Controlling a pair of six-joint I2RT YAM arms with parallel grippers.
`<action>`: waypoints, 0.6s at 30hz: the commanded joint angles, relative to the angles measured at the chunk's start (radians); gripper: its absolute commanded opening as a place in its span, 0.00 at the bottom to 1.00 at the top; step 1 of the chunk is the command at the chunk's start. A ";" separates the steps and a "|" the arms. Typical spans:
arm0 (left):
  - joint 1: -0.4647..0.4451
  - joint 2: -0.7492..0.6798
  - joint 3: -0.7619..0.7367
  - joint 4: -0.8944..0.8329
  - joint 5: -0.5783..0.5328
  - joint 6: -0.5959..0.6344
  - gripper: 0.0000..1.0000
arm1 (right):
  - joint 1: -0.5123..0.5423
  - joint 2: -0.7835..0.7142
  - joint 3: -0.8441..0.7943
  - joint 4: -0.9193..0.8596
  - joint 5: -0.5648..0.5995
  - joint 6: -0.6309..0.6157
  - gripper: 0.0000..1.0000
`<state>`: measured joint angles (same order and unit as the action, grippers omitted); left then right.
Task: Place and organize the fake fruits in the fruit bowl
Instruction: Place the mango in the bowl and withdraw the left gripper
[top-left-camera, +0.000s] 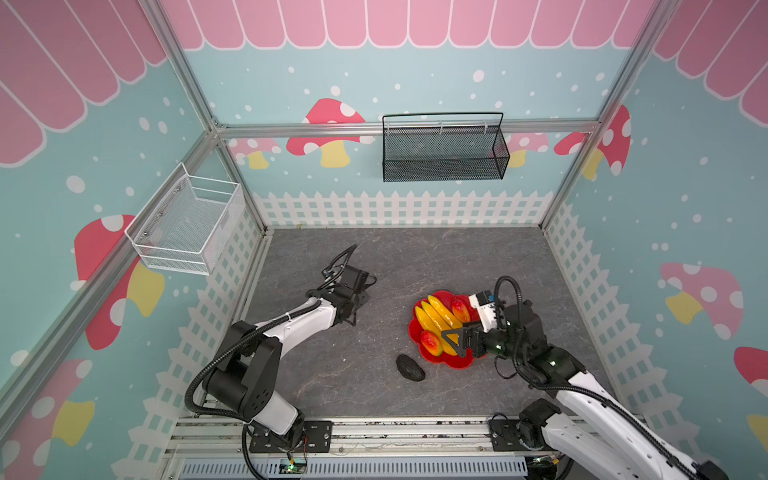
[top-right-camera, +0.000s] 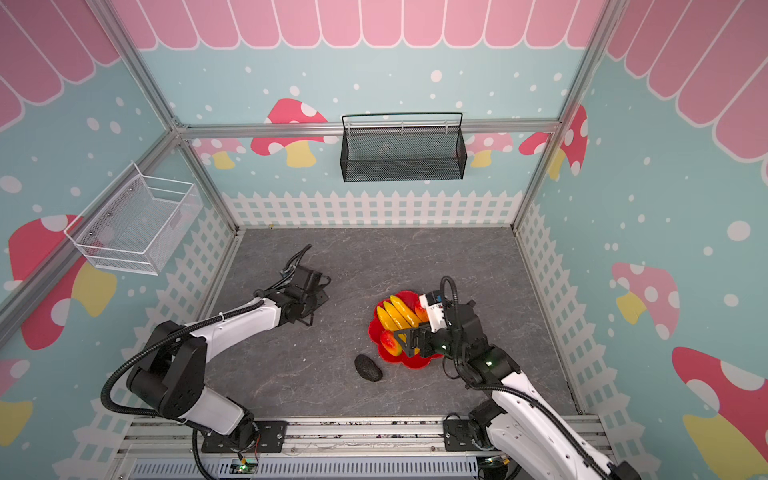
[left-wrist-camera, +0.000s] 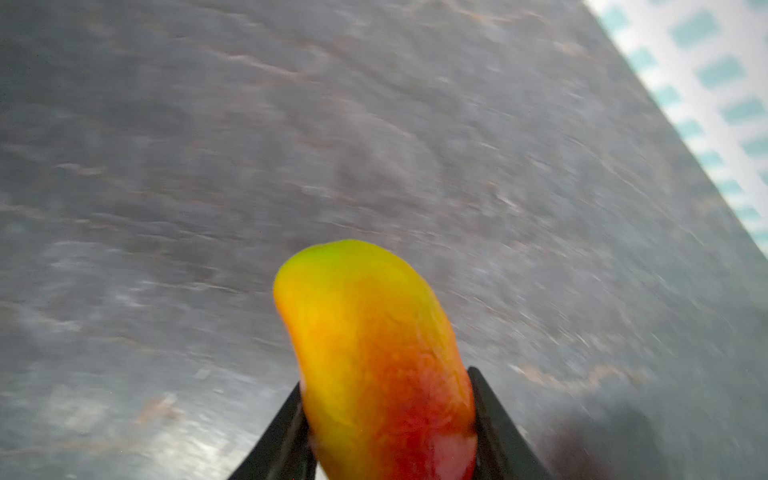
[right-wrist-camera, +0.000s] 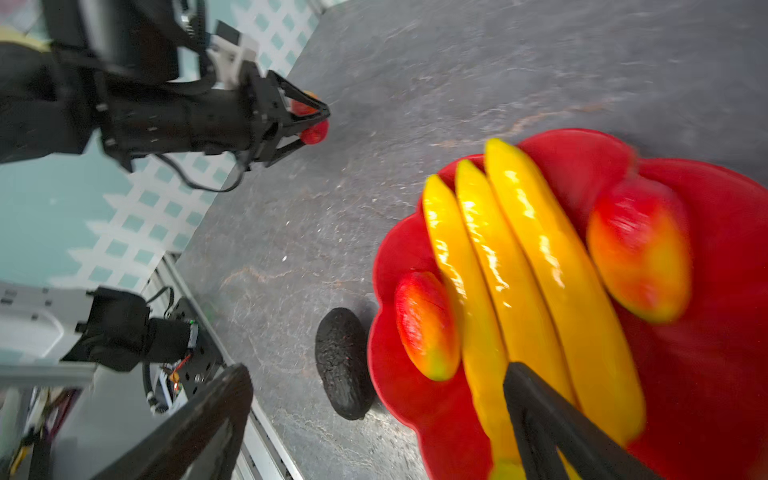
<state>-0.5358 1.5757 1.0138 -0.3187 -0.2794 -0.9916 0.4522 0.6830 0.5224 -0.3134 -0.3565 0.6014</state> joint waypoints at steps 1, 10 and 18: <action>-0.120 0.057 0.123 -0.001 0.011 0.141 0.41 | -0.088 -0.119 -0.016 -0.164 0.044 0.114 0.98; -0.336 0.445 0.566 0.044 0.568 0.374 0.41 | -0.107 -0.341 -0.057 -0.298 0.088 0.270 0.98; -0.415 0.575 0.708 -0.046 0.595 0.422 0.43 | -0.107 -0.390 -0.027 -0.364 0.119 0.271 0.98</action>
<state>-0.9398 2.1368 1.6714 -0.3164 0.2714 -0.6159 0.3477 0.3126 0.4778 -0.6319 -0.2653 0.8459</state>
